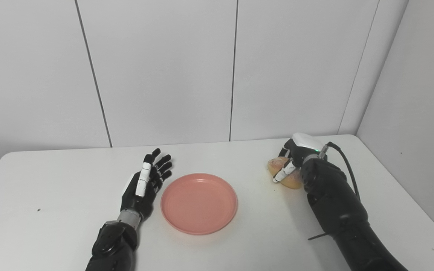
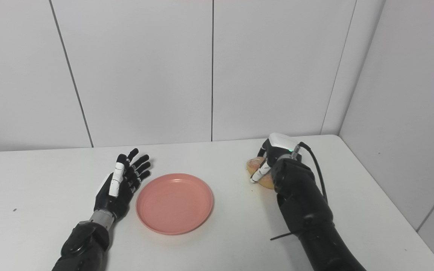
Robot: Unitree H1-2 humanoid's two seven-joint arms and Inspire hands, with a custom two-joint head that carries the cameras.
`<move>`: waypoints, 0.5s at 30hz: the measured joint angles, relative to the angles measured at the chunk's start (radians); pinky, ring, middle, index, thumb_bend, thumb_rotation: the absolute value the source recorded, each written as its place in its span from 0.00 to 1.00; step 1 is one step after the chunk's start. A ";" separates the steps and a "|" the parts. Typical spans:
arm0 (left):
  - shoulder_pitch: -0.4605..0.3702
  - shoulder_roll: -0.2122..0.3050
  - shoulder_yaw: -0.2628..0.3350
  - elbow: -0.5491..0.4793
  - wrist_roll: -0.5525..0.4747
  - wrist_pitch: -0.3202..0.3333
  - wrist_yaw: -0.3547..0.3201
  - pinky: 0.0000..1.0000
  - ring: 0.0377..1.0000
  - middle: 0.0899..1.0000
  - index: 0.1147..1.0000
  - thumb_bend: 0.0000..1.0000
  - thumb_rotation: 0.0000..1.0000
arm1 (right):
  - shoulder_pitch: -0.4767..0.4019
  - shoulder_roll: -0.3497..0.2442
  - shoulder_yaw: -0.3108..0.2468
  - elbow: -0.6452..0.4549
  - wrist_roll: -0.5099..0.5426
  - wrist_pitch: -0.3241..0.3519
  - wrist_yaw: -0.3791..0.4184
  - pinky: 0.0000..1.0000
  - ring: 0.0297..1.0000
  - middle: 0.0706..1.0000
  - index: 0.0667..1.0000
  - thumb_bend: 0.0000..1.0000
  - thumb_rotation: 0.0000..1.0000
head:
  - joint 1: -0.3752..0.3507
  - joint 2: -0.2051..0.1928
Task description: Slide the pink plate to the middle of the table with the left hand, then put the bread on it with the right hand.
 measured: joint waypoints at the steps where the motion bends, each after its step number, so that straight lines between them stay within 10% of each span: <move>1: 0.001 0.000 0.000 -0.002 -0.001 0.001 0.000 0.92 0.91 0.88 0.94 0.88 0.83 | 0.000 0.001 0.000 -0.033 -0.005 0.000 0.006 0.24 0.33 0.44 0.45 0.53 0.00 | 0.000 0.000; 15: 0.009 -0.004 -0.003 -0.018 0.000 0.004 0.013 0.90 0.89 0.87 0.95 0.86 0.83 | -0.007 0.023 0.062 -0.385 -0.084 0.001 0.125 0.20 0.26 0.40 0.46 0.53 0.00 | 0.047 0.009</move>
